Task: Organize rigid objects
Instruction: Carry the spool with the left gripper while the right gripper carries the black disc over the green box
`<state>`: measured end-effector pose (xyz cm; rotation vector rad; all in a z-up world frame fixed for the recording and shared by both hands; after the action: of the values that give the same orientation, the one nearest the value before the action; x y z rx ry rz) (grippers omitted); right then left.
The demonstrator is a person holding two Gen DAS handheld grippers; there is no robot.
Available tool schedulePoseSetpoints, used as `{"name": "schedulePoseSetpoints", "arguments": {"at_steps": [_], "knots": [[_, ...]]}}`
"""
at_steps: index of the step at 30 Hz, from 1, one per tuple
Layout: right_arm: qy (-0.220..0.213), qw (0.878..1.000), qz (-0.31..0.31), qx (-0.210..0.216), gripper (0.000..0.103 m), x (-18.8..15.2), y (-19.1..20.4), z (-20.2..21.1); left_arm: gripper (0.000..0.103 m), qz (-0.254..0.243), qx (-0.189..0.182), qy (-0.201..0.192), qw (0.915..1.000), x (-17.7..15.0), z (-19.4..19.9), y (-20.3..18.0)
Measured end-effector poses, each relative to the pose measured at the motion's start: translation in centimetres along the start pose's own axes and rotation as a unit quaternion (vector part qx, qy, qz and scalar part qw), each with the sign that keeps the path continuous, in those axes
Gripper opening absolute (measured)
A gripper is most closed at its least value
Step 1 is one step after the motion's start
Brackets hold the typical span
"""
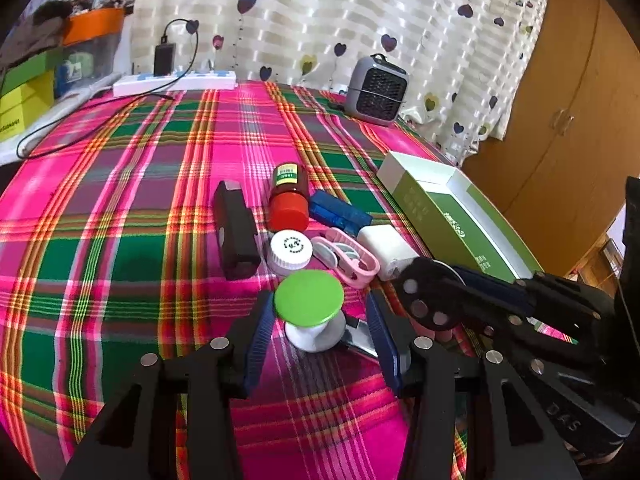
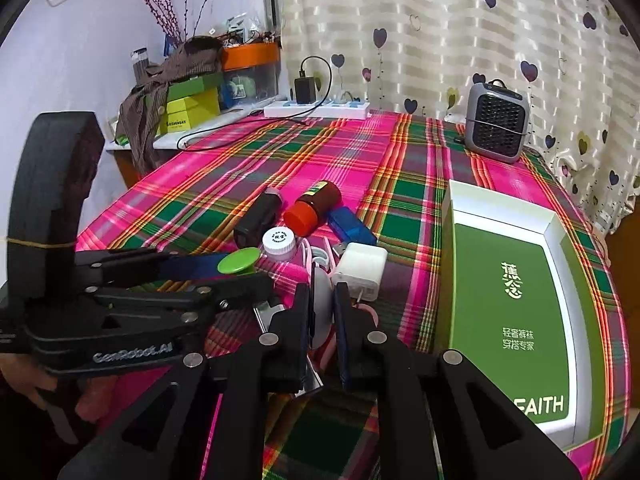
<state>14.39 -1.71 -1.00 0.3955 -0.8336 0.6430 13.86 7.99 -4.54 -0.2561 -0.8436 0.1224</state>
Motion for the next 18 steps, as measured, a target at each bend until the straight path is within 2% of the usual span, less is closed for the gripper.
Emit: {"name": "schedulePoseSetpoints", "arguments": {"at_steps": [3, 5, 18], "knots": [[-0.004, 1.0, -0.003, 0.002, 0.012, -0.1, 0.0, 0.3, 0.044, 0.004, 0.004, 0.007, 1.0, 0.0, -0.4, 0.1], [-0.007, 1.0, -0.006, 0.002, 0.012, -0.1, -0.2, 0.6, 0.032, 0.007, 0.011, 0.011, 0.9999, 0.0, -0.6, 0.3], [-0.028, 0.999, -0.018, 0.005, 0.012, 0.1, -0.7, 2.1, 0.032, -0.013, 0.004, -0.02, 0.9997, 0.6, 1.6, -1.4]]}}
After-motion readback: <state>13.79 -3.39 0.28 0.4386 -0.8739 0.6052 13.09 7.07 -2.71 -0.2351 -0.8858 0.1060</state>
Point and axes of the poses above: each gripper's, at about its wrist camera, not at the fingertips, and z roughly against the way its jaws point, y to its left, x to its top, the point moved 9 cm from there along -z, roughly the way its jaws point, and after that the axes turned 4 degrees about -y, right-handed, at the moved point
